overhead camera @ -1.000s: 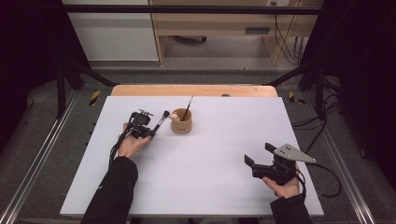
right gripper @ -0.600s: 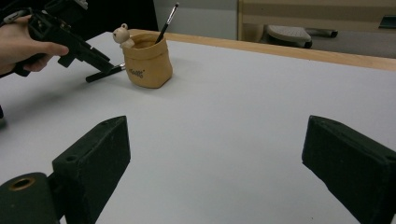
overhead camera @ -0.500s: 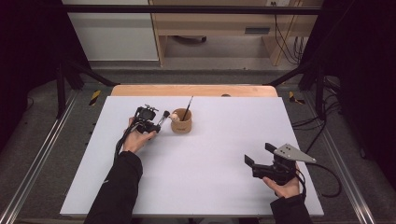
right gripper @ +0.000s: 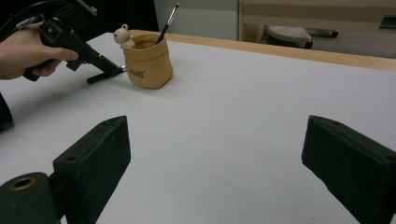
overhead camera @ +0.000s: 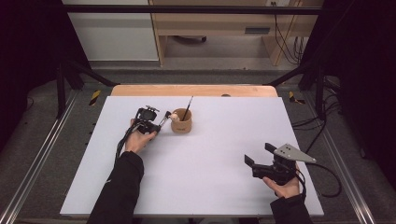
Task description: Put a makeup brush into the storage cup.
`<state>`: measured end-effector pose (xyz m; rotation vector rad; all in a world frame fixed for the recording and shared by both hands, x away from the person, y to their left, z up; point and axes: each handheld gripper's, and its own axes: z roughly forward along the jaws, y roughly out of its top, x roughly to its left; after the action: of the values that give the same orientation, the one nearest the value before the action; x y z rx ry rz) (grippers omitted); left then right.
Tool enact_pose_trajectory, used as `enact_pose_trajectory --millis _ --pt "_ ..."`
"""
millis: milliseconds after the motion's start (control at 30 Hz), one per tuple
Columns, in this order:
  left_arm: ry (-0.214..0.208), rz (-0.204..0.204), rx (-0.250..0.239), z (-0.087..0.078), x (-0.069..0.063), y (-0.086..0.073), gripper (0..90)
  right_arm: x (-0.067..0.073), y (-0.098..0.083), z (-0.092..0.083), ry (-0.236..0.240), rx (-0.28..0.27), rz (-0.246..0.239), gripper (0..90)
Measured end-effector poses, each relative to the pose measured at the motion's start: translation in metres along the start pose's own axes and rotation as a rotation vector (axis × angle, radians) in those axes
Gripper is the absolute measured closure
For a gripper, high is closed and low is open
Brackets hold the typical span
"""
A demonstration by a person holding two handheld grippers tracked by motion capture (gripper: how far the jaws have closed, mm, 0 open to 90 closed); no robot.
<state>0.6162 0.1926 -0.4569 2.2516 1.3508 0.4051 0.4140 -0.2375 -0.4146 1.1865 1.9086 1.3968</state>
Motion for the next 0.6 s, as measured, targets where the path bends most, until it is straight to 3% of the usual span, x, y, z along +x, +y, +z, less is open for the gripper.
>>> enact_pose_trajectory --millis 133,400,600 --pt "-0.011 -0.015 -0.002 0.0 0.001 0.0 78.9 0.0 0.0 0.0 0.002 0.001 -0.001 8.5" --pt "0.01 -0.009 -0.022 0.0 -0.001 -0.001 79.2 0.0 0.0 0.0 0.002 0.002 -0.002 8.5" --pt "0.024 -0.02 -0.06 -0.014 0.002 -0.001 79.3 0.0 0.0 0.0 0.001 0.001 0.0 8.6"
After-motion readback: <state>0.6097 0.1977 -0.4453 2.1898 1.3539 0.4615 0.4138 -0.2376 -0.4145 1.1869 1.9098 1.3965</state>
